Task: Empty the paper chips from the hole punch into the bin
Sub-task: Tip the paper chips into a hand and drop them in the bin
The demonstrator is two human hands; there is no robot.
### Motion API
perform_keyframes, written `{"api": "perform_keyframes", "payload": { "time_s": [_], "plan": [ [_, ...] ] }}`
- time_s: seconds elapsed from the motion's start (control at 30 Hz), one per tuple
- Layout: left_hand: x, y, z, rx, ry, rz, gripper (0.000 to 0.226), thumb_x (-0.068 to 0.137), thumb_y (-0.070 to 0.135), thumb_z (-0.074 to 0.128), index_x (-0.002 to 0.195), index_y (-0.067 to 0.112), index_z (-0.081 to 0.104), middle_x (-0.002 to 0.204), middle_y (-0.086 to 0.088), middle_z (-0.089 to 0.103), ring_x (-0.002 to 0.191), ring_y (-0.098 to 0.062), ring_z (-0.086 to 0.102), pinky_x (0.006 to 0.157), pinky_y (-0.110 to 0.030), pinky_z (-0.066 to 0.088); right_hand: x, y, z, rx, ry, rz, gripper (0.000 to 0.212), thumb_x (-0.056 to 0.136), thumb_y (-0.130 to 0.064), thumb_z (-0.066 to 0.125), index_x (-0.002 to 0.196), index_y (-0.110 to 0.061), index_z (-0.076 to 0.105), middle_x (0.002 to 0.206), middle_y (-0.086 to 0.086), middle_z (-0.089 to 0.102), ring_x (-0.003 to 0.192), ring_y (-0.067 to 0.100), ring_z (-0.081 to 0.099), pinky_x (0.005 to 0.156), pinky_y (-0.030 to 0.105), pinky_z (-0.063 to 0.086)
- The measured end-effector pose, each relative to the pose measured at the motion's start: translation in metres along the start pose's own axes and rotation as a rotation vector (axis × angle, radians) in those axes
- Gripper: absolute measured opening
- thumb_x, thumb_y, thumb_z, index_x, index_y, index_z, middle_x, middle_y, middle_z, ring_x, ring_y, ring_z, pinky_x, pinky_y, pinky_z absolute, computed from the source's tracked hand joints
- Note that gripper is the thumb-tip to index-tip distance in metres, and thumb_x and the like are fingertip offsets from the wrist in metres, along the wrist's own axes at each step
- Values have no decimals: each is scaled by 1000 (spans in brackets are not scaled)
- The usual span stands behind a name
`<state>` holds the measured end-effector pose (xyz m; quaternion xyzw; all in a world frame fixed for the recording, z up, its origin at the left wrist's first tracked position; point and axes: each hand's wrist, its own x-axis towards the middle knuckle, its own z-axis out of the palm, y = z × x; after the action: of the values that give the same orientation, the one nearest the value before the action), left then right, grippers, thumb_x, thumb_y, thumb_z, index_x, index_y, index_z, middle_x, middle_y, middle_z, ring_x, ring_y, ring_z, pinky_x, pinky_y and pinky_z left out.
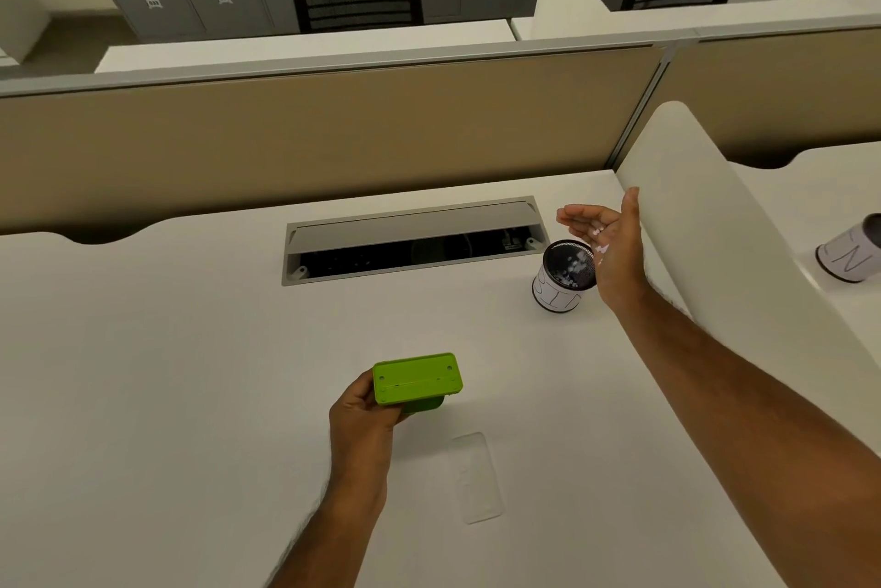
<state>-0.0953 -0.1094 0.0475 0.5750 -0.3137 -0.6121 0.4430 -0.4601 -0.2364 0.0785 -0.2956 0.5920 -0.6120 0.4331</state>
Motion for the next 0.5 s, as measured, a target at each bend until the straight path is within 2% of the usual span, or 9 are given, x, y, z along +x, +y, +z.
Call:
{"api": "perform_keyframes", "payload": {
  "time_s": [0.07,0.13,0.2,0.3,0.37,0.5],
  "plan": [
    [-1,1,0,-3,-6,6,42,92,-16,66,114,15,82,107,-16,85,102,-40,81,92,-43,67,-2,1,-2,-45,-51,5,94,103,-69,12,115,-3,77,120,16,78,122,28,71,120,47,38],
    [-1,1,0,-9,-9,5,41,92,-16,66,115,14,82,108,-16,84,103,-41,81,95,-47,66,-3,0,-3,-77,-105,6,94,100,-73,10,122,-9,76,129,10,76,131,21,66,127,49,24],
    [-1,1,-1,-11,-11,4,40,92,-16,66,116,13,82,109,-17,84,103,-42,80,97,-49,65,-5,-1,-2,-95,-138,12,94,96,-77,10,131,-16,73,141,2,69,143,14,53,131,47,11],
    [-3,2,0,-21,-12,10,40,91,-17,67,114,12,82,107,-18,84,102,-42,81,90,-41,68,-6,-2,-1,-138,-160,40,95,91,-80,9,146,-20,60,160,-2,50,156,10,30,131,48,-2],
    [-5,2,0,-26,-10,8,41,91,-18,66,114,12,82,106,-18,84,101,-42,81,89,-39,68,-6,-3,0,-157,-178,60,95,91,-80,8,151,-21,53,163,-2,45,158,9,25,131,50,-6],
    [-5,2,0,-8,-9,11,40,91,-18,65,116,9,81,109,-20,83,103,-44,80,97,-51,65,-8,-5,2,-94,-197,55,94,92,-79,11,157,-20,43,171,-3,31,160,14,19,132,46,-1]
  ]
}}
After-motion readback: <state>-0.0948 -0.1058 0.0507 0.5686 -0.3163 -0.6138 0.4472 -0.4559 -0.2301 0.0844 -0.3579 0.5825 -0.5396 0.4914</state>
